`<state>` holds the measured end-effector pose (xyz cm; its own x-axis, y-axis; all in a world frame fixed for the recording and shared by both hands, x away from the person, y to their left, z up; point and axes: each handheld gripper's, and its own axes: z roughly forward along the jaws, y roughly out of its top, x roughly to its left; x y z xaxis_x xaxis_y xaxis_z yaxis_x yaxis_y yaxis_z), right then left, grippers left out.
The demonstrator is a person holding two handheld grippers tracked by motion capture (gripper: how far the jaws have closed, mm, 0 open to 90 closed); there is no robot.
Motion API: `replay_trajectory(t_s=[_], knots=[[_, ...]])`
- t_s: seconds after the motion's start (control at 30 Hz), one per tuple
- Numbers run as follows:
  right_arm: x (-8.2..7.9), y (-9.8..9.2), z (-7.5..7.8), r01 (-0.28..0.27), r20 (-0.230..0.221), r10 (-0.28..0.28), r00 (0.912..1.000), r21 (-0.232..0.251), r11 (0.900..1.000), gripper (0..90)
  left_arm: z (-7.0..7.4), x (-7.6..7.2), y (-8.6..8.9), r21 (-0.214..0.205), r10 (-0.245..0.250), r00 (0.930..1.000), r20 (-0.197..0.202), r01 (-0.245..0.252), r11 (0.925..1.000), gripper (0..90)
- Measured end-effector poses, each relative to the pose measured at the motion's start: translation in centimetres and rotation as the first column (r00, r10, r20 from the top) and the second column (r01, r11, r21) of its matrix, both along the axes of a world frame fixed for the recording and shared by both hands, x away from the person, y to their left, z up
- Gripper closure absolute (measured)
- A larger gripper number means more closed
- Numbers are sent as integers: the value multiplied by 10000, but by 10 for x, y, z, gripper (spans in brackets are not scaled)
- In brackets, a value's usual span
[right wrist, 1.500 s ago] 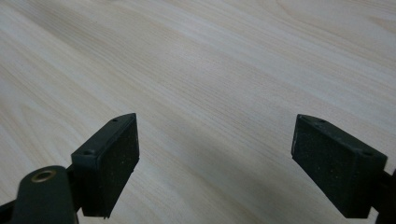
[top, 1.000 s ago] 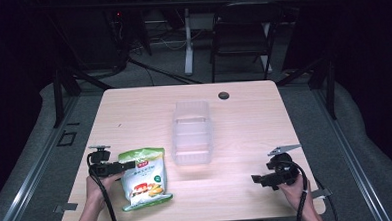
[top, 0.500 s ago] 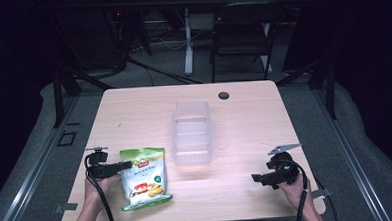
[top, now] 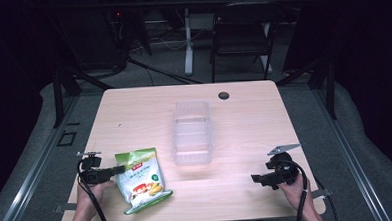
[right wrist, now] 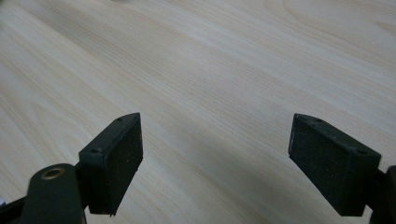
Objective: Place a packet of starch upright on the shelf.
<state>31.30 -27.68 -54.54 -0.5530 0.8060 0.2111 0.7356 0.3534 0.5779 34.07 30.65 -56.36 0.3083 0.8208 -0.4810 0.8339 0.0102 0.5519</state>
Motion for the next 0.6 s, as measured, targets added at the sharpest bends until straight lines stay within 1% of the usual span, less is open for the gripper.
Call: replay_trajectory(t_s=[0.03, 0.07, 0.1, 0.13, 0.17, 0.2, 0.23, 0.33, 0.37, 0.4, 0.43, 0.53, 0.57, 0.6], knots=[[0, 0, 0, 8, -2, -8, 10000, 18, 10000, 172, 0, 1, 0, -37, 81, 10000, -15, -81, 10000, 867], [0, 0, 0, 3, 21, -3, 10000, 13, 10000, 172, 0, 3, 0, -17, 83, 10000, -28, -83, 10000, 821], [1, 2, 1, -53, 86, 53, 9999, -3, 10000, 172, -1, 5, 1, -263, 59, 10000, -77, -61, 9996, 744], [1, 3, 1, -57, 103, 57, 9999, 26, 10000, 172, -1, 5, 1, -263, 59, 10000, -77, -61, 9996, 695], [1, 3, 1, -91, 66, 91, 9999, 13, 10000, 172, -1, 6, 1, -308, 20, 9999, -167, -25, 9995, 678], [1, 3, 1, -91, 66, 91, 9999, 13, 10000, 172, -2, 6, 2, -392, -34, 9999, -143, 29, 9992, 678], [1, 3, -1, -129, -26, 129, 9999, 26, 9999, 172, -4, 8, 1, -527, -44, 9997, -234, 32, 9986, 649], [1, 2, 0, -133, -56, 133, 9999, -27, 9999, 172, -6, 8, 0, -542, -163, 9995, -255, 149, 9984, 657], [1, 3, 1, -107, 43, 107, 9999, 6, 9999, 173, -6, 8, -2, -561, -311, 9990, -306, 294, 9980, 669], [1, 3, 1, -149, 45, 149, 9999, -34, 9999, 172, -7, 7, -3, -605, -248, 9995, -203, 236, 9979, 690], [1, 4, 1, -174, 22, 174, 9998, -55, 9998, 172, -7, 6, -2, -677, -293, 9992, -268, 274, 9973, 714], [1, 4, 0, -241, -71, 240, 9997, -51, 9997, 172, -8, 5, -2, -661, -271, 9992, -287, 251, 9975, 789], [1, 3, -1, -222, -81, 221, 9997, -51, 9997, 173, -10, 4, -3, -726, -381, 9984, -422, 349, 9967, 814], [1, 3, -1, -222, -81, 221, 9997, -51, 9997, 173, -10, 4, -3, -726, -381, 9984, -422, 349, 9967, 828]])
